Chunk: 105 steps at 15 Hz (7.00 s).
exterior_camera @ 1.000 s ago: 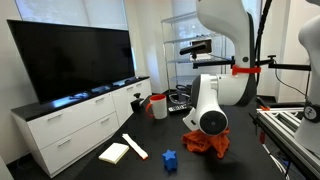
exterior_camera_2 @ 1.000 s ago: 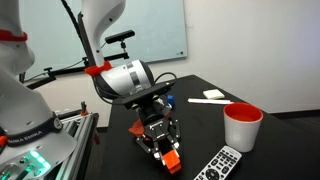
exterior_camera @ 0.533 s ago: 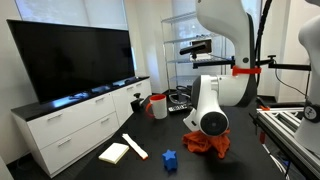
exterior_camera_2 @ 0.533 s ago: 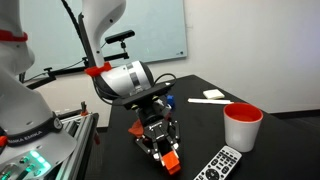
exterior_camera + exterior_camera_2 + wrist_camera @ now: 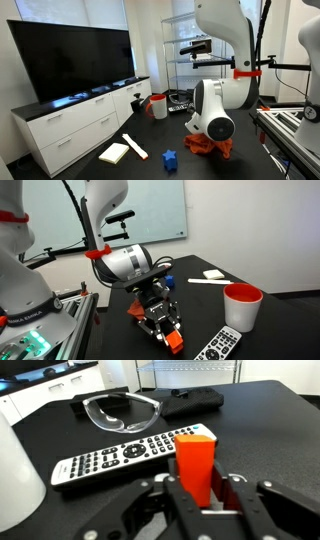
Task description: Put the orange block upright
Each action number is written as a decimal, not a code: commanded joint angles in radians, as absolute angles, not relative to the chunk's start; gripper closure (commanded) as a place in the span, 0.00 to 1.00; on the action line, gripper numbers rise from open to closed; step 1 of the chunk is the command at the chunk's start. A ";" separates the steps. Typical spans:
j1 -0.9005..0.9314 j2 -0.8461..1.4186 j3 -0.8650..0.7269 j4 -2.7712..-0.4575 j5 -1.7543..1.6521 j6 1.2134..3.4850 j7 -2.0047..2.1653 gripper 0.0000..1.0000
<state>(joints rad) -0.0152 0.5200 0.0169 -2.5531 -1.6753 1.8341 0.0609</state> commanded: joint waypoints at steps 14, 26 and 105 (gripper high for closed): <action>-0.010 0.587 0.030 -2.565 -1.836 1.658 0.127 0.91; -0.026 0.580 0.043 -2.554 -1.816 1.684 0.118 0.66; 0.015 -0.302 -0.243 -2.657 0.063 2.405 -0.543 0.00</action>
<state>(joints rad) 0.0418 -0.3071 -0.2631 -2.6814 0.0002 2.3688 -0.5988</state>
